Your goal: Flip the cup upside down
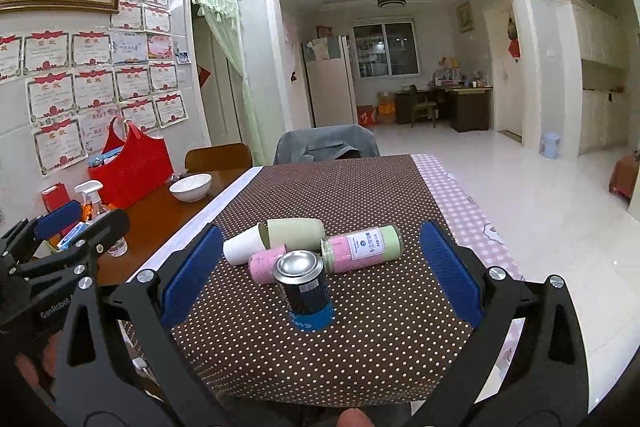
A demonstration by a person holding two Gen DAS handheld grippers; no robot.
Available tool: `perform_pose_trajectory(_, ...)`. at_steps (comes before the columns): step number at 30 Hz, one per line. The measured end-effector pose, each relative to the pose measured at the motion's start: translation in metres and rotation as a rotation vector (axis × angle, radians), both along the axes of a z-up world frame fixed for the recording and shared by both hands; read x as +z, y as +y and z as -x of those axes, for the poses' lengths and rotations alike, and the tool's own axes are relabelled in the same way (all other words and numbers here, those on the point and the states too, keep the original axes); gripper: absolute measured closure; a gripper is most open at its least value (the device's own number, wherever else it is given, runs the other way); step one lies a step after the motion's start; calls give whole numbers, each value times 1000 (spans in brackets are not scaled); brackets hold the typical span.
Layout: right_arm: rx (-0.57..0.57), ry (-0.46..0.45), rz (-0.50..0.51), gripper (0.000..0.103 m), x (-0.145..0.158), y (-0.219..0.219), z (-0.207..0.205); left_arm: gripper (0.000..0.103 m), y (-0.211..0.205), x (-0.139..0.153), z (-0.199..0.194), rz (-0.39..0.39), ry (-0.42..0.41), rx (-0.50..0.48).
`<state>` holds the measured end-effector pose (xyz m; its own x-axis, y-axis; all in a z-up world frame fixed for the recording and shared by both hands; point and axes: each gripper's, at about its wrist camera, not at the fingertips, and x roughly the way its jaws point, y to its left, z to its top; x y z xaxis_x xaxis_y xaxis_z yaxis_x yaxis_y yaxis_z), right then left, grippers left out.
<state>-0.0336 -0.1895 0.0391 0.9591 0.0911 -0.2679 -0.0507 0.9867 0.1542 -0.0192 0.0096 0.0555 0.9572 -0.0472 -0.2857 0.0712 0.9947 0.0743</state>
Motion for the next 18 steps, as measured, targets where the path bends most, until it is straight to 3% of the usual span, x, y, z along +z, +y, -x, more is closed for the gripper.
perform_pose_trajectory(18, 2, 10, 5, 6, -3, 4, 5, 21, 10, -8, 5, 5, 29, 67)
